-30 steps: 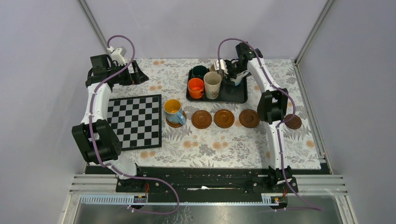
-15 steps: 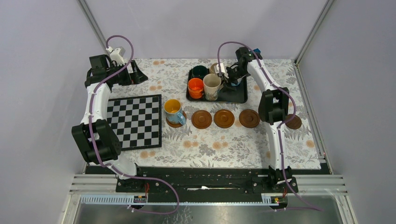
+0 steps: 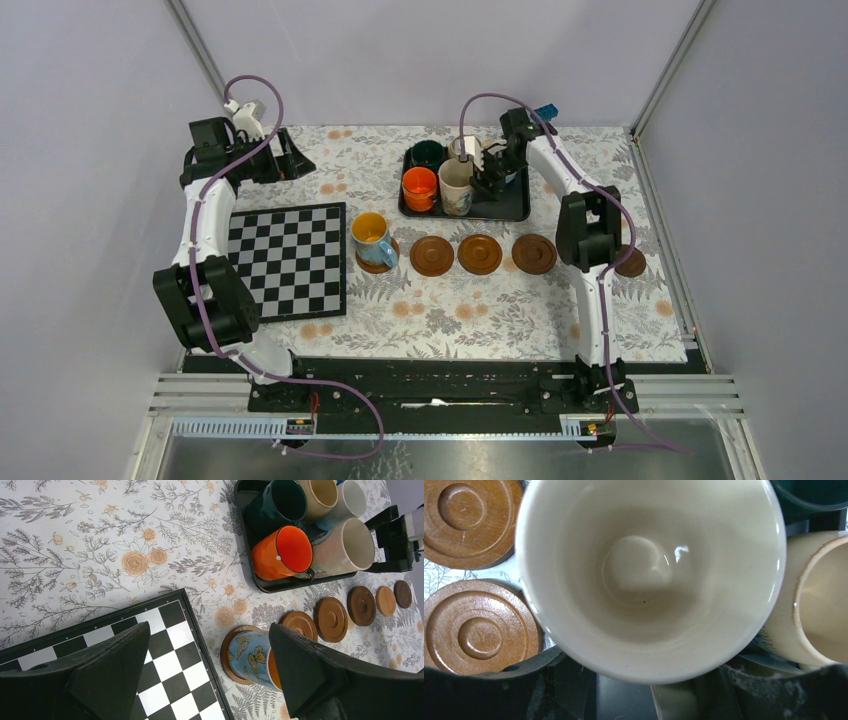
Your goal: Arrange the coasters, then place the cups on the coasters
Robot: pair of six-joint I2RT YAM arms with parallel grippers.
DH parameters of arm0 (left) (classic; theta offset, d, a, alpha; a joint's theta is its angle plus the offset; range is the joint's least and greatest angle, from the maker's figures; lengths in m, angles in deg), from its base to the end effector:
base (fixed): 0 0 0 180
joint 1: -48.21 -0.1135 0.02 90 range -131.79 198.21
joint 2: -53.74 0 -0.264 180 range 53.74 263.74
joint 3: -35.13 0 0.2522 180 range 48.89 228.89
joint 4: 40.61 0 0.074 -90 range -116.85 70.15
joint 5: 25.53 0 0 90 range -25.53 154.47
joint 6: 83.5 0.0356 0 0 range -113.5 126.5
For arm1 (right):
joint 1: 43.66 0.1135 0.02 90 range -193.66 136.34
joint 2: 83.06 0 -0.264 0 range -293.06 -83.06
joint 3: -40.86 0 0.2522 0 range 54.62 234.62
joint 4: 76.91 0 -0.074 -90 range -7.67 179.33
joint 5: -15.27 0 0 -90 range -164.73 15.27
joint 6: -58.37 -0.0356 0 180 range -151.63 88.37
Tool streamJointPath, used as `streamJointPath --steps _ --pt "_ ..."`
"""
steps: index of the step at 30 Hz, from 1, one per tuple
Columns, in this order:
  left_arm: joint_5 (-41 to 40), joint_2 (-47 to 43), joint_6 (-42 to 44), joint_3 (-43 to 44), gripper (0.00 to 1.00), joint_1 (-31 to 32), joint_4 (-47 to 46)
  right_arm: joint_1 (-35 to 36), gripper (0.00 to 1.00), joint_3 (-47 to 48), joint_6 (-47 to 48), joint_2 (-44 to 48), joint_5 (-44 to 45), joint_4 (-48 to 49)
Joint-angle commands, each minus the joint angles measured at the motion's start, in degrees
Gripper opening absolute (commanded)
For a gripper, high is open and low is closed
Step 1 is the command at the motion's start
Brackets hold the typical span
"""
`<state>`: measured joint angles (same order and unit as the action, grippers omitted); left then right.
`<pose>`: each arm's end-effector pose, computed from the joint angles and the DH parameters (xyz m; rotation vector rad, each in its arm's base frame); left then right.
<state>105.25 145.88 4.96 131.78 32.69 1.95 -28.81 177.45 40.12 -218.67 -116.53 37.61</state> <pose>0.3538 0.0741 0.3349 0.0642 2.1206 -0.6464 0.4812 0.1521 0.2117 -1.7696 1.5801 0.5388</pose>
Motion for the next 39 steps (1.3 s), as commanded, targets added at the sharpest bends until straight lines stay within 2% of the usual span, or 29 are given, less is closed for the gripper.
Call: streamJointPath --steps 1,5,9,12,14,21,30,39 --pt "1.8 0.5 -0.4 2.9 0.99 -0.6 -2.7 1.9 0.66 -5.6 -5.8 6.0 1.7 7.3" --pt "1.9 0.5 -0.4 2.7 0.99 -0.7 -2.7 2.6 0.62 -12.1 -7.5 8.6 3.2 13.5" --pt "2.1 0.5 -0.4 2.8 0.99 -0.7 -2.7 2.9 0.53 -17.0 -10.8 11.2 4.9 19.6" --pt "2.4 0.7 -0.4 2.9 0.99 -0.8 -2.7 3.0 0.39 -19.8 -13.3 13.1 6.2 22.6" --pt "2.7 0.9 -0.5 2.9 0.99 -0.8 -2.7 3.0 0.34 -21.7 -14.3 14.5 7.1 24.2" --pt "3.7 1.4 -1.1 3.0 0.99 -0.8 -3.3 3.0 0.01 -28.0 -21.1 19.7 9.4 32.0" --pt "4.1 1.2 -1.3 3.4 0.99 -0.9 -3.4 2.6 0.0 -30.8 -37.5 24.8 12.0 40.6" --pt "4.6 1.0 -1.4 3.1 0.99 -0.9 -3.5 2.6 0.0 -38.4 -48.1 34.5 13.2 47.9"
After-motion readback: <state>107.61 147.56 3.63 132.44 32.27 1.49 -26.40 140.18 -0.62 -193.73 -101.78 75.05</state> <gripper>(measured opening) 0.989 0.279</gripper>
